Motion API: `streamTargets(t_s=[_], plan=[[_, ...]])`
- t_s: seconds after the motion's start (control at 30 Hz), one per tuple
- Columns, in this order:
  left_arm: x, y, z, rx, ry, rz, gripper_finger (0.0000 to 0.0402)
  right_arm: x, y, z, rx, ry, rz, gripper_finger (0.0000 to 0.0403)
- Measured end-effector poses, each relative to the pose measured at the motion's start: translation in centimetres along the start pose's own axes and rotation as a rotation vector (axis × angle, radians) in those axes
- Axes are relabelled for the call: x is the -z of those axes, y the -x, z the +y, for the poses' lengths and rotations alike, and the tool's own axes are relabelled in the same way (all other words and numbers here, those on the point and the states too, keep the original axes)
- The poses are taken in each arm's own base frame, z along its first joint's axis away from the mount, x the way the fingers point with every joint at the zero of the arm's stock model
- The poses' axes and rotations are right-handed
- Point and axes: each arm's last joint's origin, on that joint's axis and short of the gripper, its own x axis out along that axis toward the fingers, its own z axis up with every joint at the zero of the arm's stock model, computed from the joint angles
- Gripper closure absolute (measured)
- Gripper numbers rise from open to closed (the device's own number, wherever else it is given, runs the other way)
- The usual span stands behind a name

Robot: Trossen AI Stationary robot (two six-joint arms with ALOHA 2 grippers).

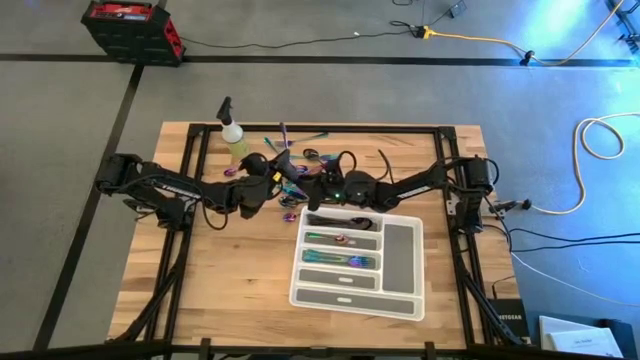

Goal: Sort silverware
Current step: Put the purple fork into the white silverware tray

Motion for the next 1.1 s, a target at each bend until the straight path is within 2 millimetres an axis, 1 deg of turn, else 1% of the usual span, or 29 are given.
streamTargets(t_s=[0.1,0.2,0.33,0.5,0.67,0.8,0.9,1.1], plan=[[0.1,0.0,0.0,0.012,-0.05,0.016,0.04,-0.1,-0.5,0.2,0.024,0.009,0.035,0.0317],[0.1,0.0,0.0,0.015,-0.061,0.02,0.04,-0.2,-0.7,0.3,0.031,0.012,0.049,0.0317],[0.1,0.0,0.0,0.016,-0.061,0.021,0.04,-0.2,-0.7,0.0,0.029,0.0,0.062,0.0317],[0.1,0.0,-0.1,0.028,-0.083,0.035,0.04,-0.2,-0.8,-0.6,0.072,-0.004,0.094,0.0317],[0.3,0.0,-0.2,0.068,-0.052,0.084,0.04,-0.2,-0.8,-1.1,0.121,0.002,0.09,0.0317],[0.3,0.0,-0.2,0.071,-0.045,0.085,0.04,-0.4,-0.8,-1.3,0.133,0.003,0.076,0.0319],[0.3,0.0,-0.2,0.07,-0.047,0.085,0.04,-0.4,-0.8,-1.3,0.133,0.003,0.077,0.0334],[0.2,0.0,-0.2,0.068,-0.071,0.079,0.04,-0.3,-0.8,-1.3,0.138,0.012,0.079,0.0382]])
